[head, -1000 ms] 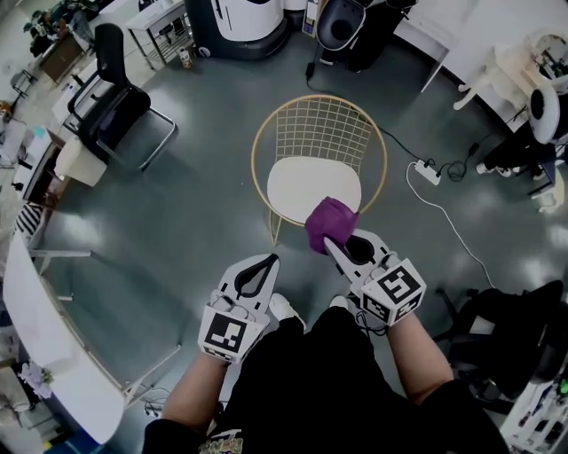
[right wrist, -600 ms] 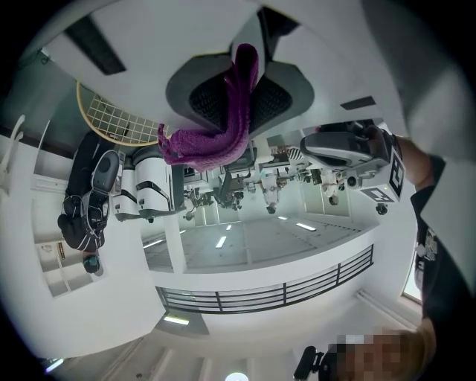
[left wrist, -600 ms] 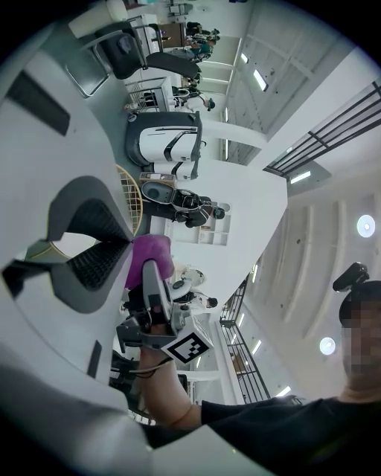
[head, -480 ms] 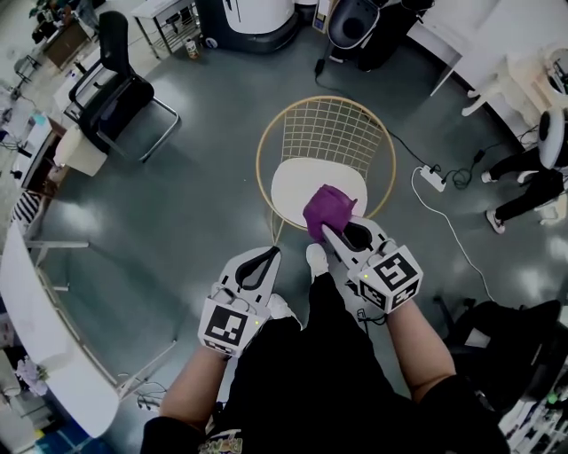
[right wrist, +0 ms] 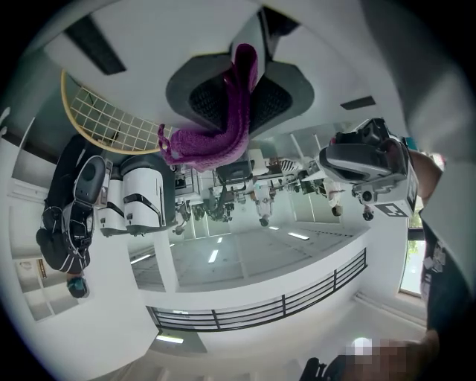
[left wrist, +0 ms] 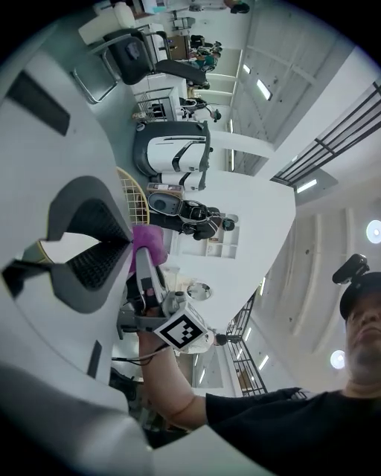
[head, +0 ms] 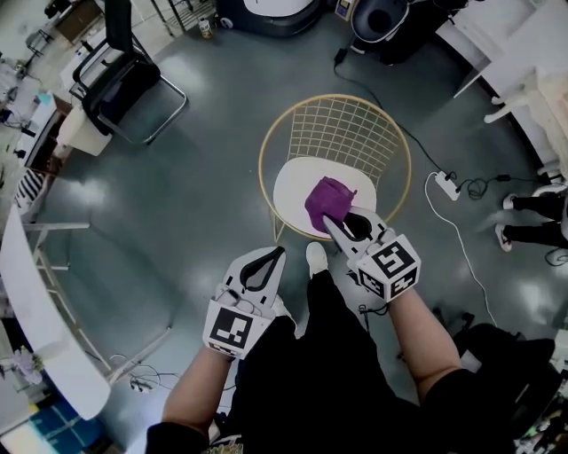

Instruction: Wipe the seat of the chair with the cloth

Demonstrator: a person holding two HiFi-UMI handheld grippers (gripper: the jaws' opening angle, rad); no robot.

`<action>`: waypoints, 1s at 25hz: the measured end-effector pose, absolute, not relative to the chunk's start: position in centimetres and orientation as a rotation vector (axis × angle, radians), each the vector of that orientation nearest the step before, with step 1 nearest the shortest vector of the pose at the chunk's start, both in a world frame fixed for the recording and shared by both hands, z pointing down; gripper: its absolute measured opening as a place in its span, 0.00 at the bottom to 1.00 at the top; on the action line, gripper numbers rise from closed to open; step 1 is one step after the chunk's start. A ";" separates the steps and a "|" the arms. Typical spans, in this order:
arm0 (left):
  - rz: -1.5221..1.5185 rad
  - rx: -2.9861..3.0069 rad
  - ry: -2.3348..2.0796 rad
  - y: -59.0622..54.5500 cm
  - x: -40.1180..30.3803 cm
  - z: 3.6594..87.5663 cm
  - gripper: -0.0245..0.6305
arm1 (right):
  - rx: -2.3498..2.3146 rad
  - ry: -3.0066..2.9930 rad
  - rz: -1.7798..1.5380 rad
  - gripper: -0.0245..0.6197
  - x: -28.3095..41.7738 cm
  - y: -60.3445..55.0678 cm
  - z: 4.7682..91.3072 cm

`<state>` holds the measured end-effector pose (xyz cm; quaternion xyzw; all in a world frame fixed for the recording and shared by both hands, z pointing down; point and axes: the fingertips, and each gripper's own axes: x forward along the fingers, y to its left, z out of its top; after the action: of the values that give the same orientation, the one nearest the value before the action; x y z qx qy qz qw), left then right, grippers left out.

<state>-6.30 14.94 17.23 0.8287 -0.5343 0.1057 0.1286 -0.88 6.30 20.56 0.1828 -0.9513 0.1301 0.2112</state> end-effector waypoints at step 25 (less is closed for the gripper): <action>0.354 2.184 -1.542 1.0 -7.0 34.3 0.05 | 0.292 -2.418 0.394 0.13 -5.3 -10.9 42.9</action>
<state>-6.95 1.03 34.26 0.7899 -0.5576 0.1282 0.2208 -5.33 -10.94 42.92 0.1116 -0.9249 0.1506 0.3309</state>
